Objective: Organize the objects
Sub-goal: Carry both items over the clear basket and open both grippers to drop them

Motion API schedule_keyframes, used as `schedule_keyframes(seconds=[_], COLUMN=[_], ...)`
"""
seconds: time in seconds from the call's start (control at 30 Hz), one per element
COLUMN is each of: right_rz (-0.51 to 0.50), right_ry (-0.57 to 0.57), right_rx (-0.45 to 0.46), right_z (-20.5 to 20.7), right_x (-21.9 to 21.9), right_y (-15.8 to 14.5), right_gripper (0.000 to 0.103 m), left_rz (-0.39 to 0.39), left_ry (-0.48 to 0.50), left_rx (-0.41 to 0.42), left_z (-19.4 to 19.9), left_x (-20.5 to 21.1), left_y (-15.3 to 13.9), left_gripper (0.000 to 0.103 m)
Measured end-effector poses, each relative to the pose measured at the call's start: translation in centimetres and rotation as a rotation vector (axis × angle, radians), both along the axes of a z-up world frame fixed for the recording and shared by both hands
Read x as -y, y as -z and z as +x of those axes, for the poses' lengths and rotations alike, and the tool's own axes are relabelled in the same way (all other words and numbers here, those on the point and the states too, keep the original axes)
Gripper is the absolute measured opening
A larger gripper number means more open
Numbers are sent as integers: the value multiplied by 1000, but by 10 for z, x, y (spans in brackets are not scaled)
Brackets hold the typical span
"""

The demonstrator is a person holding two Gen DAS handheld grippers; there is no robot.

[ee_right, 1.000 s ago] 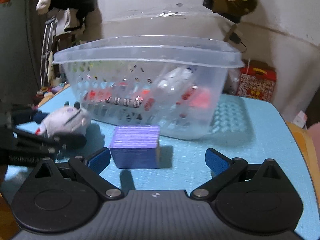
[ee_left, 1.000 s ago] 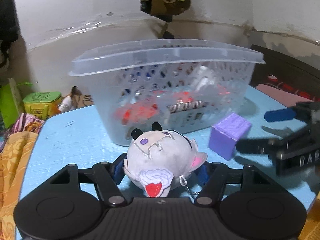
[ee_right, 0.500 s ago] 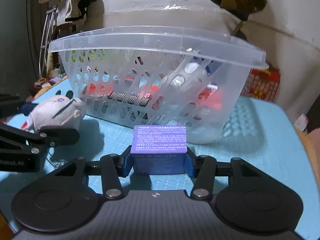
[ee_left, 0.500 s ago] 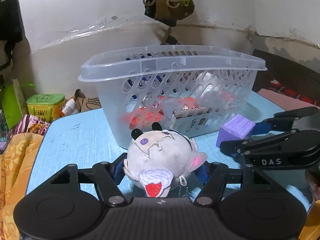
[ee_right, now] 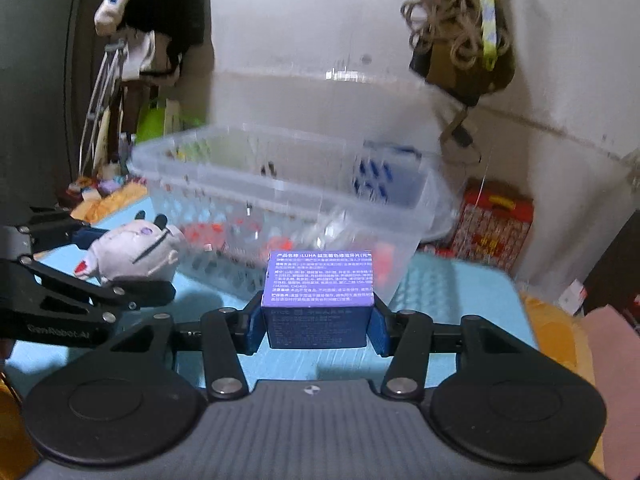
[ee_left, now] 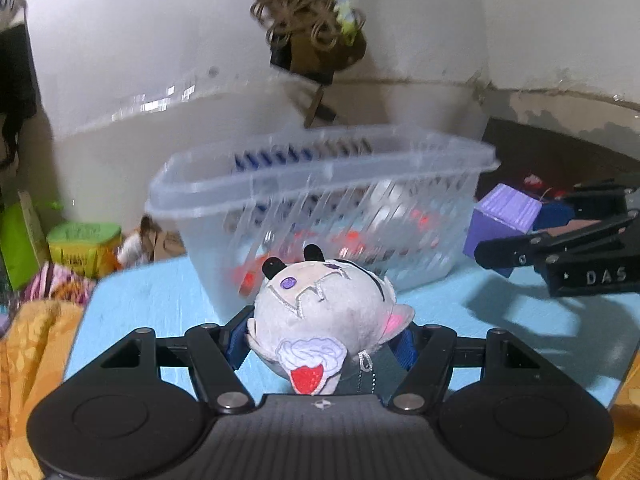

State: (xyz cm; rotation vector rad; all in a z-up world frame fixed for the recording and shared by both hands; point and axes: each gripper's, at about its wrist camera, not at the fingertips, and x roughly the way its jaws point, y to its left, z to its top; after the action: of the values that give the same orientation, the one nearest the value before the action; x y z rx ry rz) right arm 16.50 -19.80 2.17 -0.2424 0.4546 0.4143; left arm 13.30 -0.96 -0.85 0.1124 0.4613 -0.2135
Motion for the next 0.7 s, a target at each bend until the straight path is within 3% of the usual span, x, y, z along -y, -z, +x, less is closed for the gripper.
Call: schedule_keyframes(seconds=[0.23, 0.4, 0.7], right_rz=[87, 158, 170], right_ry=[0, 25, 42], right_rx=[71, 110, 140], right_z=[-18, -20, -18], right_x=[16, 35, 40], right_y=[-27, -43, -50], right_gripper=[54, 54, 54], left_rz=[-8, -38, -109], left_ry=[28, 35, 12], left_rx=[147, 179, 220], left_z=[-25, -33, -37], left_x=[6, 3, -9], left_y=[-25, -38, -58], left_gripper=[71, 71, 71])
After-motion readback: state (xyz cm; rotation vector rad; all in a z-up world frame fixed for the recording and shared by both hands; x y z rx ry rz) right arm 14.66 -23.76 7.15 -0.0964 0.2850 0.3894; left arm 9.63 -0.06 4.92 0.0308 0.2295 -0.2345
